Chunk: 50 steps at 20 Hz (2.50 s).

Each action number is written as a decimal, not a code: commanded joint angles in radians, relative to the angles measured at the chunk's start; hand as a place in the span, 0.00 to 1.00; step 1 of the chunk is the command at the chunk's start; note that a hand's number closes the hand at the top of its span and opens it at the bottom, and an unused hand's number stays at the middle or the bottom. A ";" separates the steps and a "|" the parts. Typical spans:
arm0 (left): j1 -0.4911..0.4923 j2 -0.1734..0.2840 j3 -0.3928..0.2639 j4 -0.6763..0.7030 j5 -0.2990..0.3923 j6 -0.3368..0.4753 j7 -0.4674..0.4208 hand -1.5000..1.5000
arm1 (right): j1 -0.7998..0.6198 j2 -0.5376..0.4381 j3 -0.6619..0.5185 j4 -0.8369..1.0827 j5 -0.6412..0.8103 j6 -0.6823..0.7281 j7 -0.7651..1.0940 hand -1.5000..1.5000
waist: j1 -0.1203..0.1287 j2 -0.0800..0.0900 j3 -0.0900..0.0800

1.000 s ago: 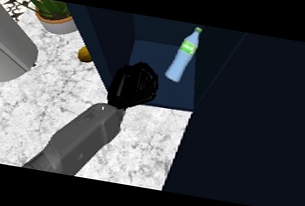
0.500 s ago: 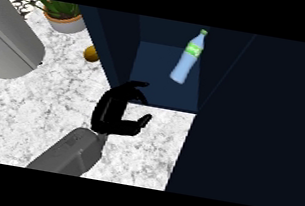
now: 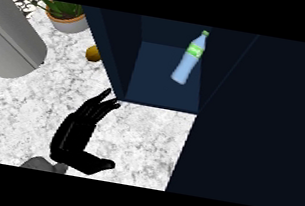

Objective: Pick up the bottled water, place it into the cabinet and close the cabinet

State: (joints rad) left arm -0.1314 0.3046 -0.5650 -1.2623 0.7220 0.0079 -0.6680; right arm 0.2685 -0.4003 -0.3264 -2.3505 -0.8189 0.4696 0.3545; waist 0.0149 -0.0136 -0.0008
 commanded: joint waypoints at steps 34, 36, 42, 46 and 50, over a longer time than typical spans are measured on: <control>0.485 0.556 0.318 -0.528 0.127 -0.112 0.000 0.00 | -0.876 0.395 1.101 0.255 0.611 -0.849 0.243 1.00 | 0.033 -0.003 -0.004; 0.451 0.553 0.322 -0.533 0.145 -0.118 0.031 0.00 | -0.969 0.397 1.122 0.341 0.574 -0.966 0.197 1.00 | 0.027 0.007 -0.003; 0.562 0.588 0.383 -0.591 0.152 -0.153 0.018 0.00 | -1.208 0.400 1.052 0.536 0.371 -1.155 0.144 1.00 | 0.044 0.011 -0.001; 0.563 0.588 0.430 -0.613 0.169 -0.151 0.044 0.00 | -1.269 0.400 0.967 0.690 0.207 -0.933 0.069 1.00 | 0.031 0.017 0.000; 0.604 0.597 0.451 -0.619 0.161 -0.185 0.028 0.00 | -1.226 0.400 1.024 0.755 0.100 -0.711 0.046 1.00 | 0.038 0.020 0.000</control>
State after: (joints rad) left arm 0.4357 0.9012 -0.1379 -1.8884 0.8968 -0.1434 -0.6191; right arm -0.9492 -0.0020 0.6911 -1.6719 -0.6210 -0.3934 0.4264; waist 0.0556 0.0041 -0.0003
